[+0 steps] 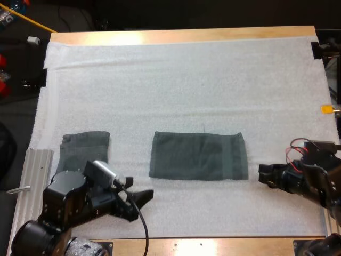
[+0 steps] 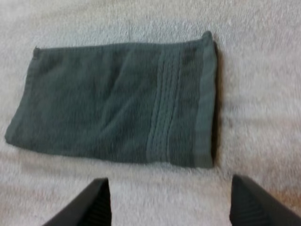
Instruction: Pick towel from pile, fold and stack
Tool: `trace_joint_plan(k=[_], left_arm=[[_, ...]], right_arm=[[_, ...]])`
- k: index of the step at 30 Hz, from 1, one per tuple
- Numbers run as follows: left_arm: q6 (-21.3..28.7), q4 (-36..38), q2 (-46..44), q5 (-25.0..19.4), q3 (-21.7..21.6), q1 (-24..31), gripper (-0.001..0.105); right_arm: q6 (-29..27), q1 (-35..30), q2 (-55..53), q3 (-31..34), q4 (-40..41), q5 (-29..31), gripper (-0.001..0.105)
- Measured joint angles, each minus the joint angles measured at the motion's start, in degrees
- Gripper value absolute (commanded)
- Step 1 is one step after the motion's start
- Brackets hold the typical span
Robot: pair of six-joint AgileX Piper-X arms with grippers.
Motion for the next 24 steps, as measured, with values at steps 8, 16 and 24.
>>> trace_joint_plan(k=[8,16,24], left_arm=[[-0.6,4.7,-3.0,0.0,0.0,0.0,0.070],[-1.0,4.5,-3.0,0.6,0.0,0.0,0.070],[-2.4,3.4,-3.0,1.0,0.0,0.0,0.070]], right_arm=[[-0.9,0.0,-2.6,0.0,2.6,4.8,0.054],[-1.3,0.0,1.6,0.0,1.6,11.7,0.054],[-1.5,0.0,11.3,0.0,-4.8,11.7,0.054]])
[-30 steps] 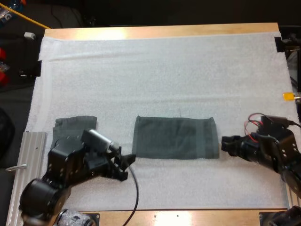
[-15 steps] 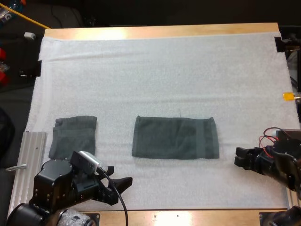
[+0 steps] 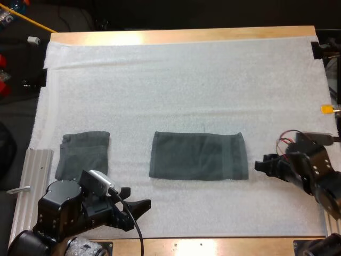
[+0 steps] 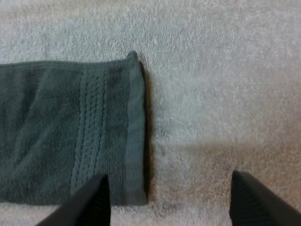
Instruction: Pick towel from pile, fold and stack
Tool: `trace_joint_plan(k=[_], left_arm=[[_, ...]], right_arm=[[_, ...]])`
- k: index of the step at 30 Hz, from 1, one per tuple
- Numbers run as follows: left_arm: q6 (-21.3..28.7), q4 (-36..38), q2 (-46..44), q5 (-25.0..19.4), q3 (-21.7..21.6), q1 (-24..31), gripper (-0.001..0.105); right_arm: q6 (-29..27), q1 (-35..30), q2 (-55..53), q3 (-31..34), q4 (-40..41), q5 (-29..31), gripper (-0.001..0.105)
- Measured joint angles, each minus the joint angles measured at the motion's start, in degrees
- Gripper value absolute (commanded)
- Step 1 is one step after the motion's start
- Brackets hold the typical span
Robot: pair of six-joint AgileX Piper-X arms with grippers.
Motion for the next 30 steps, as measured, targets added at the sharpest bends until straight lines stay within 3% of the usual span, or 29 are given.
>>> trace_joint_plan(k=[9,18,25,30], left_arm=[[-0.1,-0.1,0.0,2.1,0.0,0.0,0.070],[-0.1,-0.1,0.0,2.4,0.0,0.0,0.070],[-0.1,-0.1,0.0,2.6,0.0,0.0,0.070],[-0.1,-0.1,0.0,2.6,0.0,0.0,0.070]], right_arm=[[-1.4,-9.1,10.1,0.0,-5.9,-7.2,0.054],[-6.5,-18.0,19.3,0.0,-10.9,-21.9,0.054],[-6.2,-18.7,26.6,2.6,-20.6,-34.0,0.054],[-5.8,-18.7,31.7,5.1,-23.8,-35.6,0.054]])
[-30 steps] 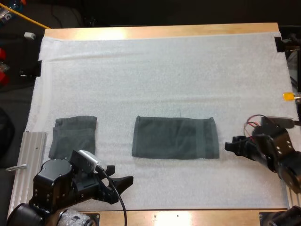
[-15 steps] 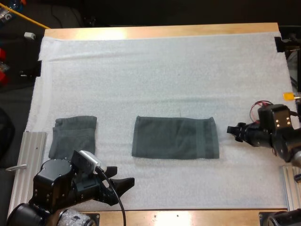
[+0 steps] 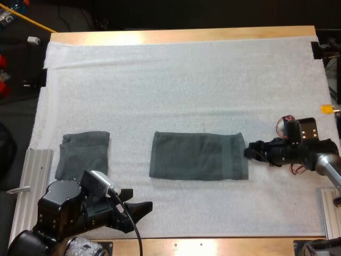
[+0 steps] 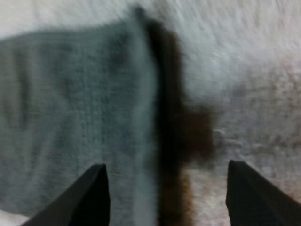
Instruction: Pick towel from pile, fold and stack
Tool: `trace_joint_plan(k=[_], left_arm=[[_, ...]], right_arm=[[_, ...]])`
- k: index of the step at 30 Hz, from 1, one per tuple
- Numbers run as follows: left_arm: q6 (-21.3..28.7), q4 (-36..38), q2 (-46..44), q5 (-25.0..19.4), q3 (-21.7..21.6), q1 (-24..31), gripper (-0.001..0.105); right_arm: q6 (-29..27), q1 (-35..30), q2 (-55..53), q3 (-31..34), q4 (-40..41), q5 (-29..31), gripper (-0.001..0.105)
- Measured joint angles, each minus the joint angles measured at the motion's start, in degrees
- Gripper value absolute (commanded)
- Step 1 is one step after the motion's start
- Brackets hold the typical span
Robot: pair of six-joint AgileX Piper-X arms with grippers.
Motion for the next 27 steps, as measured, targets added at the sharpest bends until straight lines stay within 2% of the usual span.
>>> trace_joint_plan(k=[9,15,22,25,27], left_arm=[[0.0,0.0,0.0,0.0,0.0,0.0,0.070],[0.0,0.0,0.0,0.0,0.0,0.0,0.070],[0.0,0.0,0.0,0.0,0.0,0.0,0.070],[0.0,0.0,0.0,0.0,0.0,0.0,0.070],[0.0,0.0,0.0,0.0,0.0,0.0,0.070]], right_arm=[[3.6,1.0,5.8,0.6,-4.5,-4.6,0.054],[9.2,4.5,7.4,0.3,-8.7,-4.9,0.054],[12.7,6.7,8.0,0.0,-10.3,-4.6,0.052],[14.3,6.7,8.1,0.0,-10.3,-4.3,0.036],[15.3,6.8,8.6,0.1,-10.1,-4.3,0.016]])
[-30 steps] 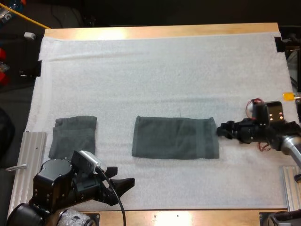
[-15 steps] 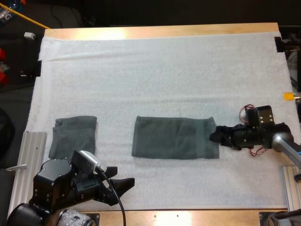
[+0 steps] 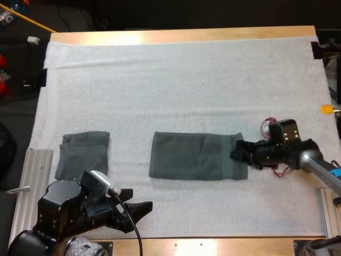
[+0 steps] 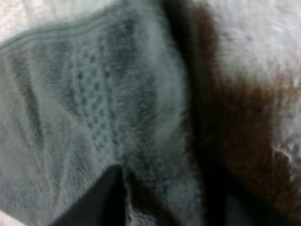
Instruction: Pick towel from pile, fold and stack
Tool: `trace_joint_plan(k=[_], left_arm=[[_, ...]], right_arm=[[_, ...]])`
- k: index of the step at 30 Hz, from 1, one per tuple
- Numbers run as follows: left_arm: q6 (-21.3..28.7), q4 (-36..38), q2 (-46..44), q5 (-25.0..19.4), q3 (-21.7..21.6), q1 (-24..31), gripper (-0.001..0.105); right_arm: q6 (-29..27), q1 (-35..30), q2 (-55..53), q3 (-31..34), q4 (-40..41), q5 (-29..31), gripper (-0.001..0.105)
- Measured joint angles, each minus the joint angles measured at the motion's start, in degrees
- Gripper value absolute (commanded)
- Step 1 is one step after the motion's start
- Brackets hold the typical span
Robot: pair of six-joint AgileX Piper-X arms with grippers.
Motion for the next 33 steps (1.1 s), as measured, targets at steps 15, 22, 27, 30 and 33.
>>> trace_joint_plan(k=[15,22,27,30,33], left_arm=[[0.0,0.0,0.0,0.0,0.0,0.0,0.070],[0.0,0.0,0.0,0.0,0.0,0.0,0.070],[0.0,0.0,0.0,0.0,0.0,0.0,0.070],[0.0,0.0,0.0,0.0,0.0,0.0,0.070],[0.0,0.0,0.0,0.0,0.0,0.0,0.070]], right_arm=[[-12.5,0.6,-10.1,-9.3,22.2,21.4,0.000],[-22.2,0.6,-10.3,-18.7,38.5,36.6,0.000],[-22.3,1.3,-10.3,-20.0,40.5,37.2,0.000],[-20.4,3.7,-10.3,-20.0,40.3,35.0,0.000],[-17.7,7.4,-10.3,-20.0,38.9,33.7,0.000]])
